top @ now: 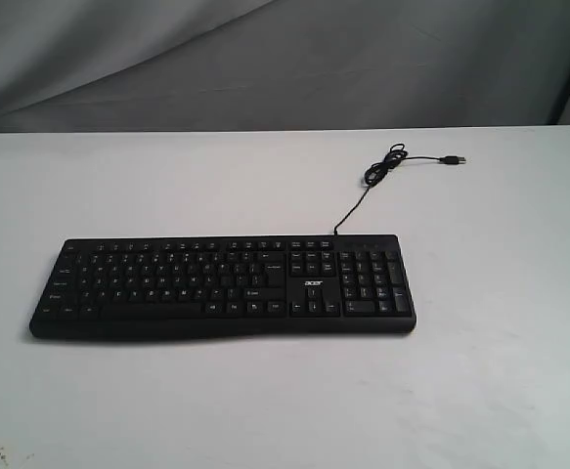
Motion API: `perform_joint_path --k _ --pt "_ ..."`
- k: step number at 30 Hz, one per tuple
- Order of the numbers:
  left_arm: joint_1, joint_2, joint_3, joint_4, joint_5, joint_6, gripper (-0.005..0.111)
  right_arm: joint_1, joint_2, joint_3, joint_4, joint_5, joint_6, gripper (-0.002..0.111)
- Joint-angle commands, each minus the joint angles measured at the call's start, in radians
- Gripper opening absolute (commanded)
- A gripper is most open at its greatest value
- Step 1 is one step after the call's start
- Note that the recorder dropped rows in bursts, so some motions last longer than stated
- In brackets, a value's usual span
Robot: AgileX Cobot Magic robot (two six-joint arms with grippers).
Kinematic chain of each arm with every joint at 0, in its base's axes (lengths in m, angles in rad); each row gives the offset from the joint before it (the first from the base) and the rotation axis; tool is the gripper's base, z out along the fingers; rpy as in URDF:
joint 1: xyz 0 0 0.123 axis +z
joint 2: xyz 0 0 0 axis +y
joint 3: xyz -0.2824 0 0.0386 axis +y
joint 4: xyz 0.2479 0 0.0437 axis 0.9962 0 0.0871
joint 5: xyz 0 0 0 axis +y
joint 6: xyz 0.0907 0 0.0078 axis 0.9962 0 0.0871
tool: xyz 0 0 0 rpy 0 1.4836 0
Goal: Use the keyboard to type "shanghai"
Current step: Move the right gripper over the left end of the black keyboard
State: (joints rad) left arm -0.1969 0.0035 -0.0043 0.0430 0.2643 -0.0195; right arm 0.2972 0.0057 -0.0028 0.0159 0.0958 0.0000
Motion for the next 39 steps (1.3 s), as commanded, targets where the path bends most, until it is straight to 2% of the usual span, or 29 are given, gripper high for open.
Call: perform_joint_path --k 1,9,11,13,15,23,27,30,32,36,39 --pt "-0.005 -0.003 0.004 0.001 -0.005 -0.003 0.0 -0.007 -0.006 0.003 -0.006 0.0 0.0 0.0" --pt "-0.005 -0.003 0.004 0.001 -0.005 -0.003 0.0 -0.007 -0.006 0.003 0.003 0.0 0.0 0.0" --pt "-0.005 -0.003 0.004 0.001 -0.005 -0.003 0.0 -0.007 -0.006 0.003 0.094 0.003 0.0 0.0" --pt "-0.005 -0.003 0.004 0.001 -0.005 -0.003 0.0 -0.007 -0.006 -0.049 -0.016 0.075 0.0 0.0" --pt "-0.005 -0.003 0.004 0.001 -0.005 -0.003 0.0 -0.007 0.001 -0.16 -0.04 0.157 0.0 0.0" --pt "-0.005 -0.003 0.004 0.001 -0.005 -0.003 0.0 -0.007 0.363 -0.44 -0.04 0.155 0.0 0.0" --pt "-0.005 -0.003 0.004 0.001 -0.005 -0.003 0.0 0.005 0.561 -0.47 -0.057 0.07 0.051 0.0" --pt "-0.005 -0.003 0.004 0.001 -0.005 -0.003 0.0 0.089 0.674 -0.453 -0.151 0.007 0.267 0.0" --pt "-0.005 -0.003 0.004 0.001 -0.005 -0.003 0.0 0.187 0.755 -0.448 -0.187 -0.011 0.423 0.0" --pt "-0.005 -0.003 0.004 0.001 -0.005 -0.003 0.0 0.377 0.94 -0.462 -0.29 -0.159 0.447 0.0" --pt "-0.005 -0.003 0.004 0.001 -0.005 -0.003 0.0 0.507 1.128 -0.539 -0.352 -0.171 0.447 0.0"
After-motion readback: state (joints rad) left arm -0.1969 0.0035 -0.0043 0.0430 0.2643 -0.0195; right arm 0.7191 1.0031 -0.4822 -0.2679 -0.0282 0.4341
